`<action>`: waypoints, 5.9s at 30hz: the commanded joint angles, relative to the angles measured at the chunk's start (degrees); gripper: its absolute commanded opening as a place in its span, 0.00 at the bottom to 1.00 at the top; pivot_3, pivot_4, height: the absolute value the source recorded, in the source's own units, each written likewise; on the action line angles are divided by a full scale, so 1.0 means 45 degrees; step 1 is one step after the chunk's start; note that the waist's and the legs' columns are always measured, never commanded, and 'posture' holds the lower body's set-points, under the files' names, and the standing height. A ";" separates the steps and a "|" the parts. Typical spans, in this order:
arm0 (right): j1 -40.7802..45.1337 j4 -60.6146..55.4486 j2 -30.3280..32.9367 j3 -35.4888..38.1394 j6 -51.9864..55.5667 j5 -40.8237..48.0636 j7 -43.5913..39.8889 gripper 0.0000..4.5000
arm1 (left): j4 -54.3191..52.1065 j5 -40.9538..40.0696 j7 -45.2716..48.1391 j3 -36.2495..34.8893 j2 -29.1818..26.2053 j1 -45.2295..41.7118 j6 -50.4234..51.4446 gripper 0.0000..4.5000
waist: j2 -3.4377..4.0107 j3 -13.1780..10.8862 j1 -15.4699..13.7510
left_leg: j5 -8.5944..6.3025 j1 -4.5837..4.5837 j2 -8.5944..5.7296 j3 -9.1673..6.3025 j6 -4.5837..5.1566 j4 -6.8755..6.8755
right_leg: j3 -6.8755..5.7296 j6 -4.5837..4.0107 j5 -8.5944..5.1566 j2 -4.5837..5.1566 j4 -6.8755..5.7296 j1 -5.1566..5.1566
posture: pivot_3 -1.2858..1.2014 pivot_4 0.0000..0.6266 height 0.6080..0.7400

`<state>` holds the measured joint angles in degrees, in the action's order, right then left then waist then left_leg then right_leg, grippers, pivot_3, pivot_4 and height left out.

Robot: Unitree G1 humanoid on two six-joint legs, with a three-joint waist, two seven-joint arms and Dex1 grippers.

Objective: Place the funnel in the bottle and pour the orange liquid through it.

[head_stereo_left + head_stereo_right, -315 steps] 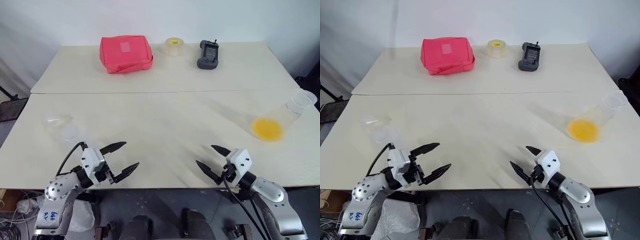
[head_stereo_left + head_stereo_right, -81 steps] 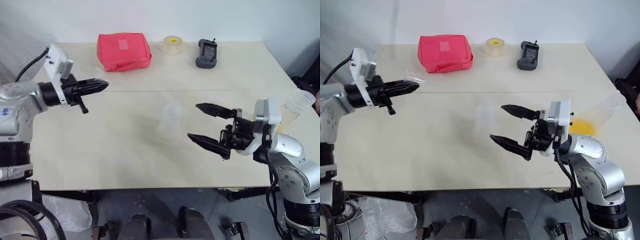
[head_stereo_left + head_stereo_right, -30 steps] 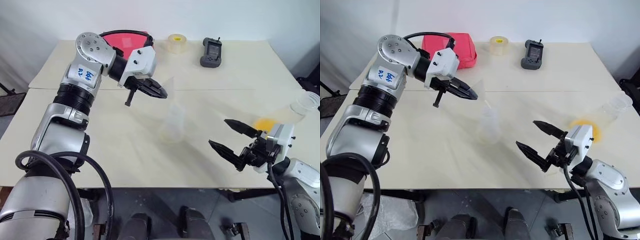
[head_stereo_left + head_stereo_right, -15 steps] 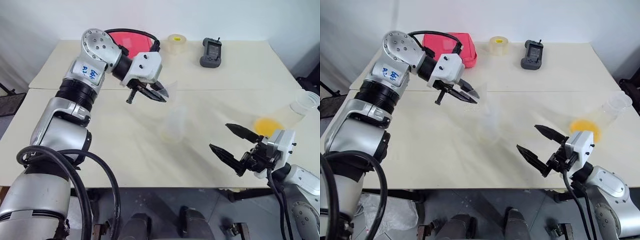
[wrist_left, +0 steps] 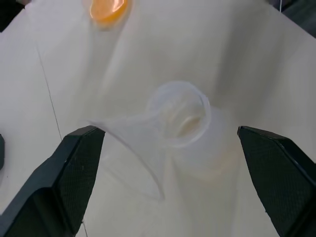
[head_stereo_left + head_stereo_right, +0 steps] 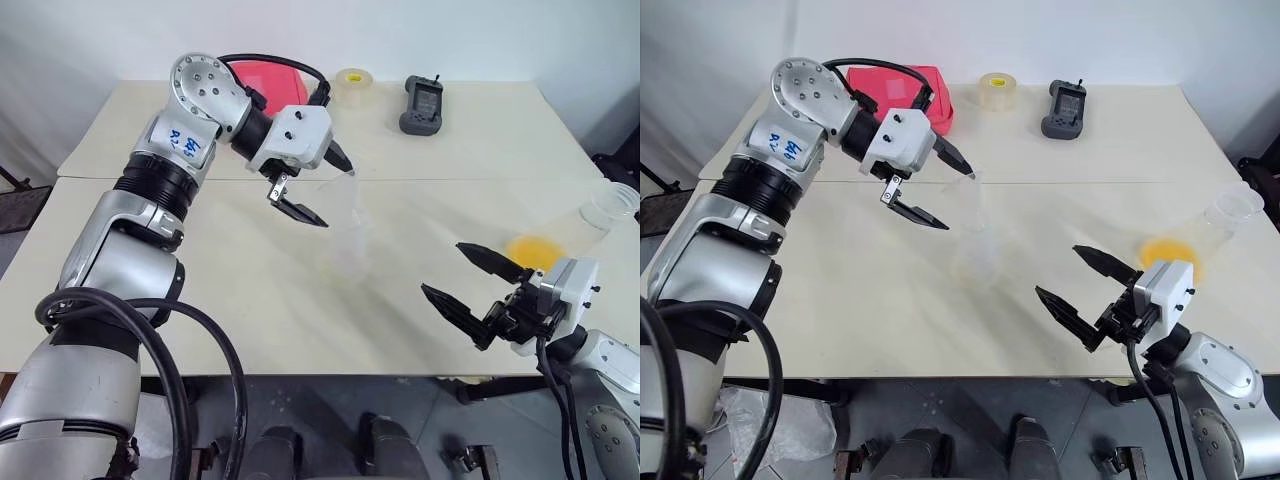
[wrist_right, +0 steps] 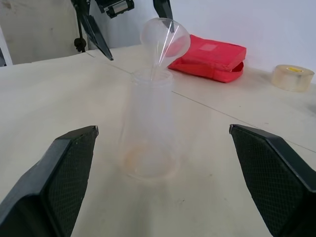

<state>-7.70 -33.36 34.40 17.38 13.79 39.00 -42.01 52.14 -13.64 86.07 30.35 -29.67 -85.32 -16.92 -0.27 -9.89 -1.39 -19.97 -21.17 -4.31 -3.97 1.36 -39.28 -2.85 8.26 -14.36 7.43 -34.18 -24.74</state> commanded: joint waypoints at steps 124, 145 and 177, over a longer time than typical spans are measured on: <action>0.7445 0.0418 0.0416 -0.0670 0.5205 -0.4310 0.7643 0.54 | -0.5916 -0.2802 -0.2118 -0.8224 0.0701 1.0031 0.4949 1.00 | 0.0083 0.0016 0.0125 | 0.0006 -0.0015 0.0026 0.0046 -0.0012 -0.0095 | 0.0166 -0.0020 -0.0011 0.0016 -0.0190 -0.0112 | 0.52 0.24 1.00; 1.0856 0.3032 0.0881 -0.8983 0.0651 -1.4000 0.6022 0.54 | -0.2845 -0.2979 0.0220 -0.8308 0.0935 0.8361 0.3717 1.00 | 0.0074 0.0011 0.0360 | 0.0006 -0.0037 -0.0004 0.0085 -0.0007 -0.0057 | 0.0154 -0.0018 -0.0010 0.0004 -0.0187 -0.0164 | 0.52 0.24 1.00; 1.1709 0.5526 0.1261 -0.8025 -0.4931 -1.9210 0.6035 0.54 | -0.2858 -0.2990 -0.0205 -0.8473 0.1389 0.8582 0.3555 1.00 | 0.0074 0.0011 0.0381 | 0.0007 -0.0036 -0.0001 0.0097 -0.0011 -0.0047 | 0.0157 -0.0018 -0.0010 0.0002 -0.0187 -0.0177 | 0.52 0.24 1.00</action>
<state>43.45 -7.31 39.24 -21.52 -7.00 -46.35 -16.29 39.51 -26.62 85.19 -6.84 -23.52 -46.27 -0.37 0.06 -9.84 0.33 -19.94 -21.33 -4.31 -3.53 1.31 -39.49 -2.15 8.18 -14.40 7.44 -35.02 -25.54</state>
